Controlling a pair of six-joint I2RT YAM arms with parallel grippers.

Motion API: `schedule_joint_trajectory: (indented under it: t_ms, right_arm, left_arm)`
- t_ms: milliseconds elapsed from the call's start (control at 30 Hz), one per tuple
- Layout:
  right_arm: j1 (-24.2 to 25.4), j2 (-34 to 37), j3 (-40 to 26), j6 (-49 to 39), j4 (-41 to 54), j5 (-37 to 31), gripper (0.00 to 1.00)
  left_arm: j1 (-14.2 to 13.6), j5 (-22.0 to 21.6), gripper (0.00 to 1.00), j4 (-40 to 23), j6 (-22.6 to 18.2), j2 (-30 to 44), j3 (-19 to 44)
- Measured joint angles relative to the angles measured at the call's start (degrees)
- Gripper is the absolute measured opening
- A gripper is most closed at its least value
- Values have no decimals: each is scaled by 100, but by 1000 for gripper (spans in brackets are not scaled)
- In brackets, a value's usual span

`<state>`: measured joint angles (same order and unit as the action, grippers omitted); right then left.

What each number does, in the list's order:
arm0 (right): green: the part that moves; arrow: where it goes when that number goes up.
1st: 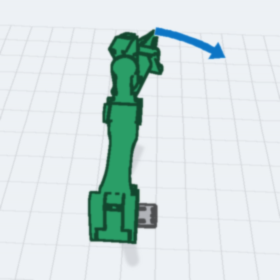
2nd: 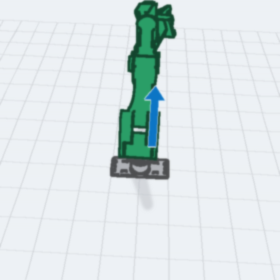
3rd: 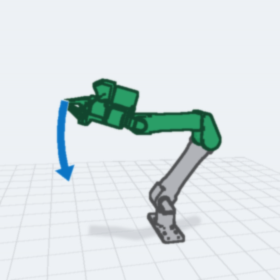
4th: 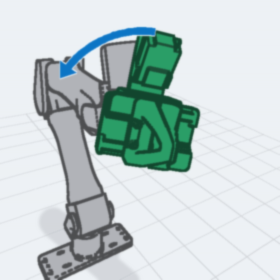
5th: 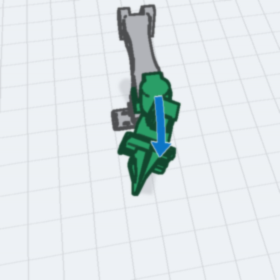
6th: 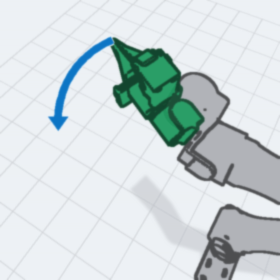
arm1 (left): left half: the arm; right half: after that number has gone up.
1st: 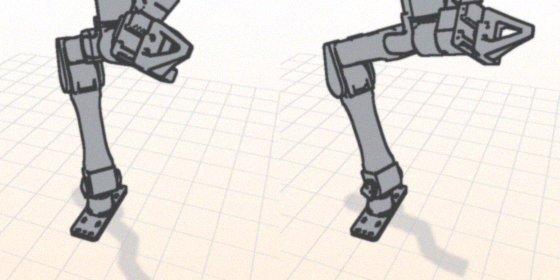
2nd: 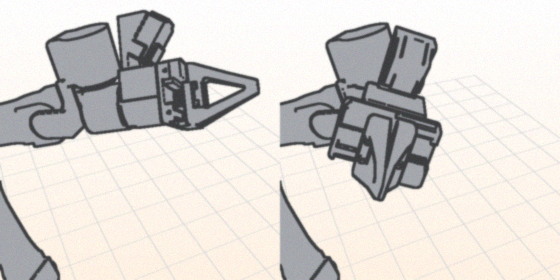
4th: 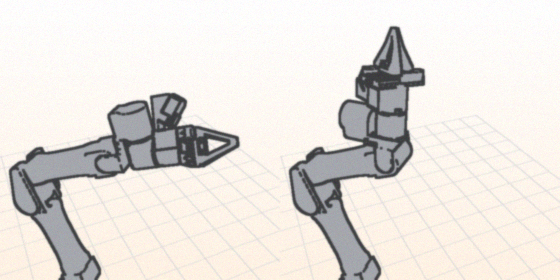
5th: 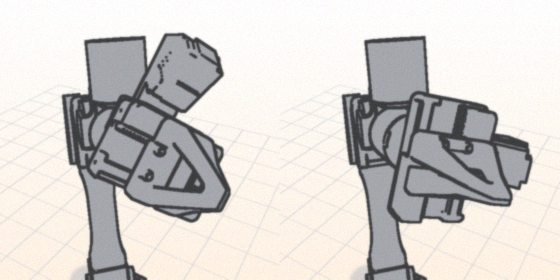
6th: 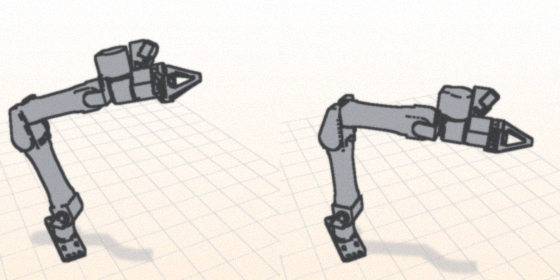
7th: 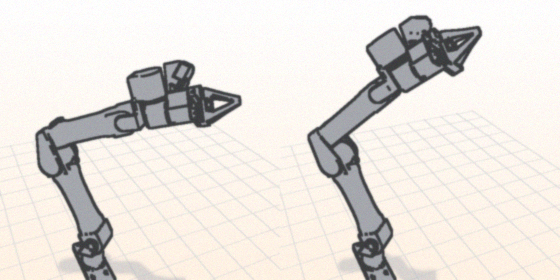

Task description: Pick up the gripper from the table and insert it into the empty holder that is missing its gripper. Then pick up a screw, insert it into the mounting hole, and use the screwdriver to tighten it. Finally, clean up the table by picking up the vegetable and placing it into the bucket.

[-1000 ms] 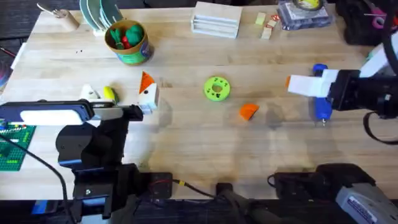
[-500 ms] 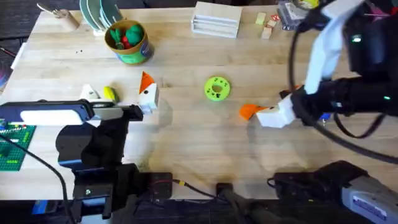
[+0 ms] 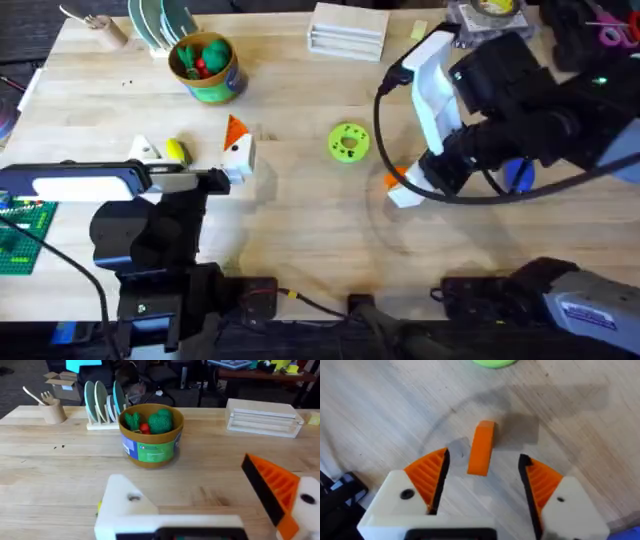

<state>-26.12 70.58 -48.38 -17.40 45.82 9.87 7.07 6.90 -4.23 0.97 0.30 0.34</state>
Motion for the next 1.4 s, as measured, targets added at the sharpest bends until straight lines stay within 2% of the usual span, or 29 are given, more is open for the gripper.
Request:
schedule_joint_trajectory:
  t_ms: [167,467,667,833,1133,1400]
  right_arm:
    - [-1,198,0,-66,-97,-26,732]
    - [-1,198,0,-73,-105,-46,349]
    - [-1,198,0,-68,-105,-50,229]
    - [-1,198,0,-67,-111,-71,35]
    - [-1,168,-24,-66,-91,-85,16]
    - [-1,-212,-108,-66,-70,-87,13]
  left_arm:
    - [0,0,993,0,0,0,0]
    - [0,0,993,0,0,0,0]
    - [0,0,993,0,0,0,0]
    - [0,0,993,-1,0,1,0]
    - [0,-2,993,0,0,0,0]
    - [0,-2,992,0,0,0,0]
